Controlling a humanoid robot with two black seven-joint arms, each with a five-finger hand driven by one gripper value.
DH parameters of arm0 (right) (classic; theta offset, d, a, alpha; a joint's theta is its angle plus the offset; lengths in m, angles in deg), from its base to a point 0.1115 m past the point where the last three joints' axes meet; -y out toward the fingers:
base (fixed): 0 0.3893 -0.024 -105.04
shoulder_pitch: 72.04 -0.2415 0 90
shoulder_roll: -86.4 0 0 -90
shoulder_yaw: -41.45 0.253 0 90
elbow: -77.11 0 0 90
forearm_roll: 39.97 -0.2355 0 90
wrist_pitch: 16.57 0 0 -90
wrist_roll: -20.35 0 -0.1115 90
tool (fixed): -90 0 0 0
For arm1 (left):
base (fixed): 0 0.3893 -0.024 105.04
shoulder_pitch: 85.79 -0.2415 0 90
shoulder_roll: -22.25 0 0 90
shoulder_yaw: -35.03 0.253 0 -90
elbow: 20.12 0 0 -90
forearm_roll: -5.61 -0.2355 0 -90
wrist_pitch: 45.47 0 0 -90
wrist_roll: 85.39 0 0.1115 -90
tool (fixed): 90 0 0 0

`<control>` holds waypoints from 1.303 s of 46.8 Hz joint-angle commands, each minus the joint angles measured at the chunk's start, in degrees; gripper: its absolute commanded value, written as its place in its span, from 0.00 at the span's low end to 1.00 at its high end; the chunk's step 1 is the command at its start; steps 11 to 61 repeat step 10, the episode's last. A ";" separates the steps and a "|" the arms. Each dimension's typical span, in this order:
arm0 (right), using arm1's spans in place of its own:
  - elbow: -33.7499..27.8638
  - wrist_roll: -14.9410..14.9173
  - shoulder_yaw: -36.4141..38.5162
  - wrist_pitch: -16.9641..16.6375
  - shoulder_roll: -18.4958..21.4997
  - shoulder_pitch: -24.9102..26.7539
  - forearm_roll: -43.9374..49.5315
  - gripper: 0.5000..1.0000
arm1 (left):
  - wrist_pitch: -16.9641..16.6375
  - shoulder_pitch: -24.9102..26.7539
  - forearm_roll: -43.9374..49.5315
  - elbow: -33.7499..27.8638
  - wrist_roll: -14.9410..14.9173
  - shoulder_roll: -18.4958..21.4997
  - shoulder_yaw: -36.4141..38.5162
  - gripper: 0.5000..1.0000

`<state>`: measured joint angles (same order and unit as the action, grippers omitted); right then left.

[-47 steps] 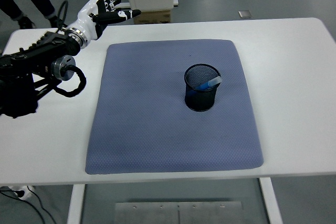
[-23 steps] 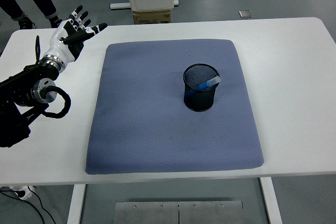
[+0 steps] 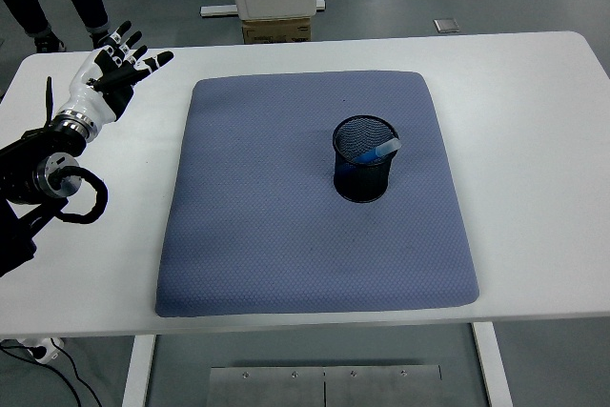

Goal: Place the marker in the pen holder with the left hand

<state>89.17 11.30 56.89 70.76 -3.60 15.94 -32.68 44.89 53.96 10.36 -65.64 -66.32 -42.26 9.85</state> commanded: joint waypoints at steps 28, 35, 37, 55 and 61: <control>0.07 0.08 0.20 0.47 0.00 -0.18 -0.17 1.00 | 0.08 0.00 -0.09 0.00 0.00 0.18 -0.05 1.00; 0.07 0.08 0.20 0.47 0.00 -0.18 -0.17 1.00 | 0.08 0.00 -0.09 0.00 0.00 0.18 -0.05 1.00; 0.07 0.08 0.20 0.47 0.00 -0.18 -0.17 1.00 | 0.08 0.00 -0.09 0.00 0.00 0.18 -0.05 1.00; 0.07 0.08 0.20 0.47 0.00 -0.18 -0.17 1.00 | 0.08 0.00 -0.09 0.00 0.00 0.18 -0.05 1.00; 0.07 0.08 0.20 0.47 0.00 -0.18 -0.17 1.00 | 0.08 0.00 -0.09 0.00 0.00 0.18 -0.05 1.00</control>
